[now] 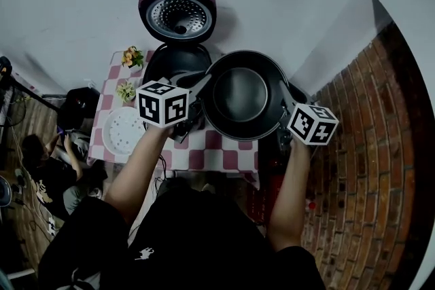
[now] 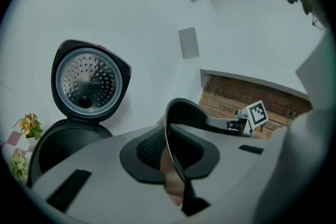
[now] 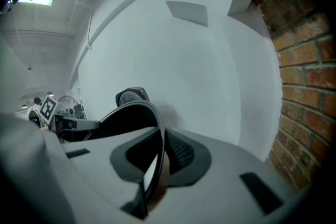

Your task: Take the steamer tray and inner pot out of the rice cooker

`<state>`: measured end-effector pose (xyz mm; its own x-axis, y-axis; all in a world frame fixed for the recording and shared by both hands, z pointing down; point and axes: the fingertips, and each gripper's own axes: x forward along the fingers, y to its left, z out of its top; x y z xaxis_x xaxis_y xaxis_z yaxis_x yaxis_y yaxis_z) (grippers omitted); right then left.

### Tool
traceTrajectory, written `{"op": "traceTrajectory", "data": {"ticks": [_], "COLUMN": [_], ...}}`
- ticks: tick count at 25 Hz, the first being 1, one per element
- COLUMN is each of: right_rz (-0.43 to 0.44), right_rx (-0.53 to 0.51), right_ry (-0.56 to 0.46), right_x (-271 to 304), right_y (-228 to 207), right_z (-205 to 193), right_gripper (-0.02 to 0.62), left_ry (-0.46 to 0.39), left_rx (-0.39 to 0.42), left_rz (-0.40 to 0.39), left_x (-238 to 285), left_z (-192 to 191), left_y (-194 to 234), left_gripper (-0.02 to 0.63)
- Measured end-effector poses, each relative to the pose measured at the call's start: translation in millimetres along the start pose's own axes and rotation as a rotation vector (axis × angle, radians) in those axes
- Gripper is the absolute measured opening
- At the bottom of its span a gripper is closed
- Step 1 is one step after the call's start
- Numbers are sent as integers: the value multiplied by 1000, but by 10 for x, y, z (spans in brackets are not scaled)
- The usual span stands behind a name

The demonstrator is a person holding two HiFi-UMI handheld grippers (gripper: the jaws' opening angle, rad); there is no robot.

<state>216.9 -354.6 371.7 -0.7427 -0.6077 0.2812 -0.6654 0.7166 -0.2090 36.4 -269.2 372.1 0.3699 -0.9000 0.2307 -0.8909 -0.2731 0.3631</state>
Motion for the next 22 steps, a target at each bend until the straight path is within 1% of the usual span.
{"op": "traceTrajectory", "data": {"ticks": [5, 8, 13, 16, 22], "right_rz": [16, 24, 50, 70, 116], "right_rx": [10, 11, 22, 20, 25], "right_ry": [39, 78, 151, 209, 358], "right_x": [-76, -84, -90, -85, 4], "right_y": [-139, -196, -281, -322, -421], "right_z": [-239, -405, -695, -877, -1301], "right_gripper": [34, 34, 34, 32, 31], "left_ry": [35, 66, 113, 135, 184], "left_rx": [-6, -11, -33, -52, -112], "left_rz": [38, 67, 91, 108, 142], "left_x": [83, 118, 152, 173, 198], "left_z": [-258, -440, -729, -899, -1331], "left_y": [-86, -90, -108, -99, -63], "left_gripper": [32, 32, 32, 32, 32]}}
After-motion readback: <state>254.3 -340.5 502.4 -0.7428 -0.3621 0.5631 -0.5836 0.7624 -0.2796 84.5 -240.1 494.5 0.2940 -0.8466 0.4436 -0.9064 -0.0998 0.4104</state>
